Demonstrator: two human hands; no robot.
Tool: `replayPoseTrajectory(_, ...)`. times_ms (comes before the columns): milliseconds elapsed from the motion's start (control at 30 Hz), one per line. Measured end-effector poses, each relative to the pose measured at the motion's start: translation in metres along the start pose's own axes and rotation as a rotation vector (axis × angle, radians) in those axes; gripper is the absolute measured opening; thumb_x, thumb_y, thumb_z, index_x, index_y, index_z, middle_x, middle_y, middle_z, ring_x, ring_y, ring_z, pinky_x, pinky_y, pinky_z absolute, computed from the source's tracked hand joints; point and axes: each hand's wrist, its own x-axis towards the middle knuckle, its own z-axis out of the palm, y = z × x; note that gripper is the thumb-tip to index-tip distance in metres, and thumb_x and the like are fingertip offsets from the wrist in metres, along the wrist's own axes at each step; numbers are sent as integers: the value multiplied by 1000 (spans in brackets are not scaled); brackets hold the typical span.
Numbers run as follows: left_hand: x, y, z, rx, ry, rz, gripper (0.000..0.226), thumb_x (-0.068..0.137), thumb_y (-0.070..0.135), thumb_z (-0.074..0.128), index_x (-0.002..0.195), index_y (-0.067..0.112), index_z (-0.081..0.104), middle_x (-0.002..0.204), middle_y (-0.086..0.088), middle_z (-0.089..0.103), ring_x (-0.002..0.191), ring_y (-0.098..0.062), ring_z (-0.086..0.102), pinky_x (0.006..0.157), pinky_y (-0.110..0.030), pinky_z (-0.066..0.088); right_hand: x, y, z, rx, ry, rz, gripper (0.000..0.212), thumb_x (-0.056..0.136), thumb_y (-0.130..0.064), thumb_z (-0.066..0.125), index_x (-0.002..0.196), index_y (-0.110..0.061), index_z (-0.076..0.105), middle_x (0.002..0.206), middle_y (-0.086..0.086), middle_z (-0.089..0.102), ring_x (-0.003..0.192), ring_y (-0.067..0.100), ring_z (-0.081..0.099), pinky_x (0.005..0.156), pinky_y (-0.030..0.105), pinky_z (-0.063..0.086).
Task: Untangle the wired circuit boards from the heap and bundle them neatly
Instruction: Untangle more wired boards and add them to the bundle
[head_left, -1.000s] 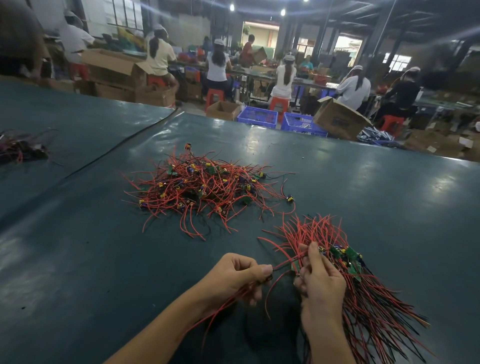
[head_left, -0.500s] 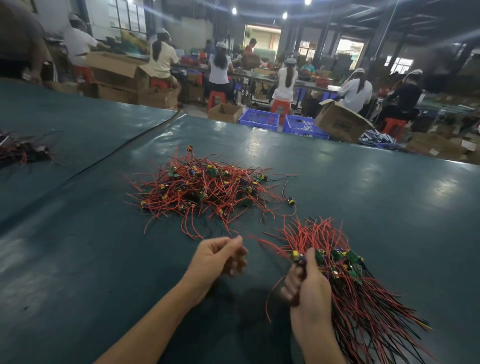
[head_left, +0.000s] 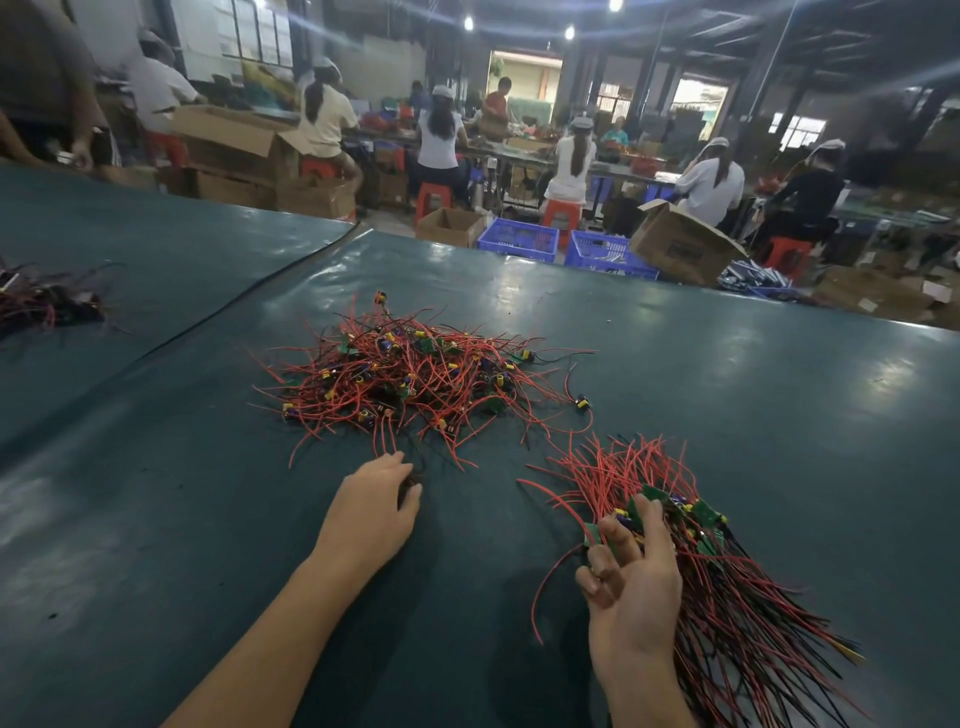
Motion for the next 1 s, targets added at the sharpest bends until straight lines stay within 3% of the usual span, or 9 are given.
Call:
replayPoseTrajectory(100, 0, -3, -3, -80, 68, 53, 23, 95, 17, 59, 112, 8, 70, 118, -4, 67, 114, -22, 54, 94, -24, 37, 1, 1, -1, -11, -6, 18, 30, 97, -42, 53, 122, -25, 58, 66, -6, 59, 41, 6, 37, 37, 19, 27)
replayPoseTrajectory(267, 1, 0, -10, -188, 174, 107, 10, 92, 16, 64, 93, 9, 70, 87, 0, 66, 89, -20, 55, 80, -29, 44, 1, 2, -1, -29, -54, 45, 27, 97, -43, 51, 115, -24, 59, 67, -5, 56, 41, 5, 35, 35, 18, 26)
replayPoseTrajectory(467, -14, 30, -14, -342, 385, 409, 13, 93, 18, 64, 88, 6, 68, 83, 6, 60, 78, -7, 51, 74, -19, 44, 1, 9, 5, -161, -187, 78, 34, 92, -42, 52, 104, -13, 65, 61, -2, 58, 40, 6, 39, 33, 19, 28)
replayPoseTrajectory(567, -26, 49, -10, -410, 326, 589, 16, 94, 19, 57, 89, 7, 67, 83, 4, 60, 76, -6, 50, 72, -19, 44, -4, 18, 9, -342, -284, 116, 32, 95, -40, 51, 102, -14, 69, 68, 3, 68, 45, 9, 49, 38, 21, 34)
replayPoseTrajectory(667, -38, 66, 0, -481, 239, 718, 9, 94, 16, 59, 94, 10, 65, 86, 2, 62, 76, -13, 55, 71, -24, 47, -10, 25, 13, -503, -434, 82, 52, 90, -51, 42, 89, -12, 77, 75, 9, 74, 59, 18, 65, 49, 24, 49)
replayPoseTrajectory(733, -41, 71, 3, -549, 211, 703, 8, 93, 13, 61, 94, 7, 66, 90, 4, 61, 79, -12, 58, 71, -25, 49, -13, 25, 14, -596, -474, 65, 62, 84, -58, 37, 74, -14, 78, 71, 8, 74, 63, 16, 70, 55, 21, 53)
replayPoseTrajectory(800, -41, 70, 2, -577, 211, 683, 9, 92, 13, 62, 93, 6, 68, 92, 4, 61, 80, -10, 58, 70, -25, 51, -15, 23, 14, -631, -494, 76, 64, 84, -62, 36, 73, -16, 79, 73, 9, 74, 65, 17, 71, 56, 22, 53)
replayPoseTrajectory(933, -36, 64, 1, -642, 233, 616, 16, 94, 20, 60, 88, 6, 68, 91, 1, 61, 76, -11, 60, 65, -27, 52, -17, 19, 15, -593, -456, 48, 40, 79, -59, 46, 75, -36, 79, 73, 1, 75, 59, 10, 68, 51, 22, 50)
replayPoseTrajectory(1000, -32, 60, 1, -650, 274, 473, 18, 94, 22, 57, 84, 10, 65, 86, 4, 60, 77, -10, 60, 65, -24, 50, -15, 20, 15, -546, -419, 30, 42, 79, -57, 50, 81, -28, 79, 79, 5, 76, 57, 10, 65, 45, 23, 46)
